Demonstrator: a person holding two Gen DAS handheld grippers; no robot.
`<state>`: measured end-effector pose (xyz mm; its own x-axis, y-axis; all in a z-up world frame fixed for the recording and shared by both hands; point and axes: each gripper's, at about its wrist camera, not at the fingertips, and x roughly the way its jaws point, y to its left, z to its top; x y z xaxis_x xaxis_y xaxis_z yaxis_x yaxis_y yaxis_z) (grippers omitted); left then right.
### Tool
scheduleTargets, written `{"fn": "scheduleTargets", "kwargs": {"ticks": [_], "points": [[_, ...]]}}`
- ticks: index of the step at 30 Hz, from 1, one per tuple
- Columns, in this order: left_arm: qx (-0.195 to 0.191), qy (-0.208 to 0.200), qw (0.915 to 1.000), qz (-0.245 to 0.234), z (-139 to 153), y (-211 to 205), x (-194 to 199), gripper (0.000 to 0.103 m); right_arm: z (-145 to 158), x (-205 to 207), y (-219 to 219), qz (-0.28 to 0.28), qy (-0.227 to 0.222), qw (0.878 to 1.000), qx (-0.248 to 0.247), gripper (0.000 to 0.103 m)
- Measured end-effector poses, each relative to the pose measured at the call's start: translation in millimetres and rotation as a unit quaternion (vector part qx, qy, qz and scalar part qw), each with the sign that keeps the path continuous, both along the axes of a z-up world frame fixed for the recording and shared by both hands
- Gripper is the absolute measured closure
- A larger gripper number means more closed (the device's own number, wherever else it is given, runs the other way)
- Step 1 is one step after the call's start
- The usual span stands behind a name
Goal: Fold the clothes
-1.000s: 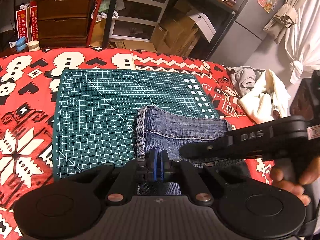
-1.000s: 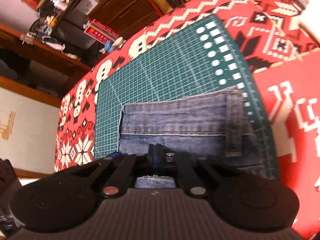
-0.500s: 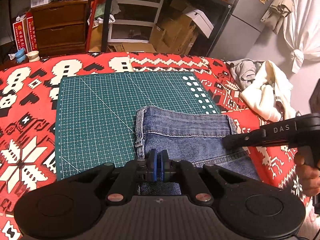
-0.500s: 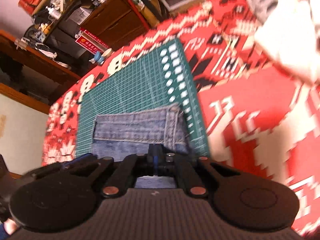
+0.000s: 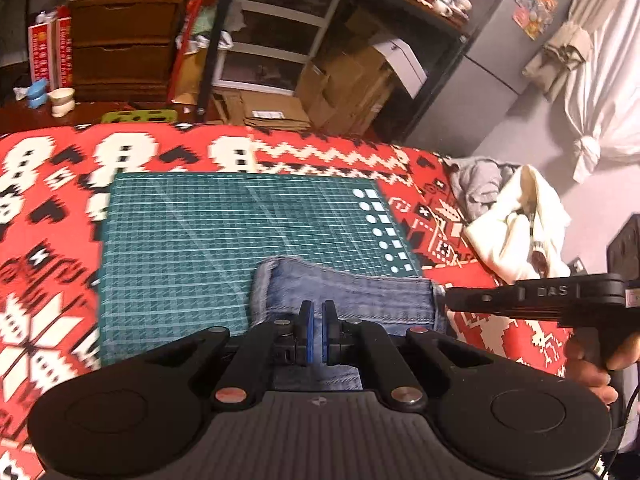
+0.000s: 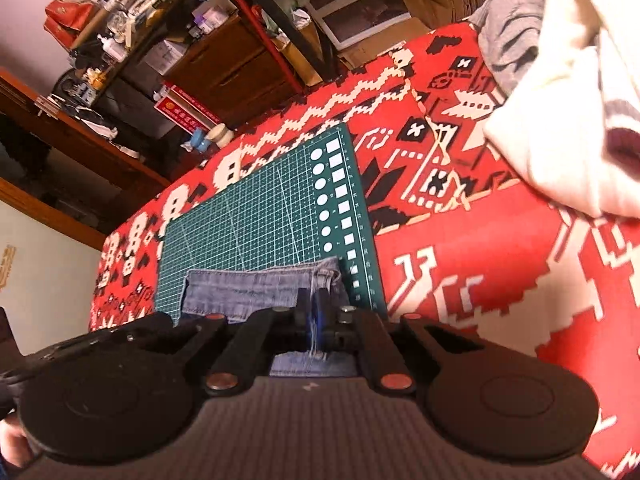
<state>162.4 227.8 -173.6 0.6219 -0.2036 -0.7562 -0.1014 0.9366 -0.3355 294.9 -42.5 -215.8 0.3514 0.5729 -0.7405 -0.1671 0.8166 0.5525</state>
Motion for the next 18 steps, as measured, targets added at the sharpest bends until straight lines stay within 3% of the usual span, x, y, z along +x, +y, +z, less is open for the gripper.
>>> {"fn": "scheduleTargets", "kwargs": {"ticks": [5, 12, 18], "points": [[0.027, 0.031, 0.9991, -0.012, -25.2, -16.6, 26.3, 0.100, -11.9, 12.0, 17.4, 0.006, 0.004, 1.000, -0.027, 0.103], [0.010, 0.008, 0.9997, 0.018, -41.0, -12.8, 25.4, 0.100, -18.2, 17.4, 34.2, 0.016, -0.024, 0.998, -0.054, 0.103], [0.016, 0.007, 0.9997, 0.019, -38.9, -11.6, 30.4, 0.100, -15.6, 24.4, 29.0, -0.015, -0.031, 0.998, -0.045, 0.103]]}}
